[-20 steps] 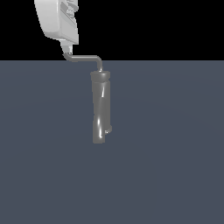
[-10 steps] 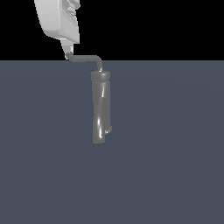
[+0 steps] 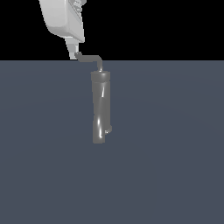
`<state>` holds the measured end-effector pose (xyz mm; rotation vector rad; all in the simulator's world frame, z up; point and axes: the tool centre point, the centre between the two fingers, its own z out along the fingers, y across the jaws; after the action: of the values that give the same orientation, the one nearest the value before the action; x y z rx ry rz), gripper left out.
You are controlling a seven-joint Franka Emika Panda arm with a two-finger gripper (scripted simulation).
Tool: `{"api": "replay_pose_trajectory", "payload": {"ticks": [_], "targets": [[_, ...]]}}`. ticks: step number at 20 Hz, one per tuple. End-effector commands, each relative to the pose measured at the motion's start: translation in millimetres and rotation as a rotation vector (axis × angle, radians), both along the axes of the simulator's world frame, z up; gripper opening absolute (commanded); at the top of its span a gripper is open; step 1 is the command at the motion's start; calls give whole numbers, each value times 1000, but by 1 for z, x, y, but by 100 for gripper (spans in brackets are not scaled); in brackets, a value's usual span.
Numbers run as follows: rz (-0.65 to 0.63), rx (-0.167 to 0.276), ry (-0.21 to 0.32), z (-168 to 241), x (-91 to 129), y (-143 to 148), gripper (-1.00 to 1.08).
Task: Turn on the faucet by rotating a designated handle.
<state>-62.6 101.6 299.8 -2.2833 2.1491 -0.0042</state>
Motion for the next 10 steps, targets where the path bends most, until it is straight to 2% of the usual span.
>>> {"api": "replay_pose_trajectory", "payload": {"ticks": [1,4,6,10], "targets": [[-12,-2,5,0,-8,-13,-100],[-11,-2,5,0,-17,-21,-100],[-2,-2,2,0,-13,-13,-100],[-4,-2,3,0,-15,-38,-100]]}}
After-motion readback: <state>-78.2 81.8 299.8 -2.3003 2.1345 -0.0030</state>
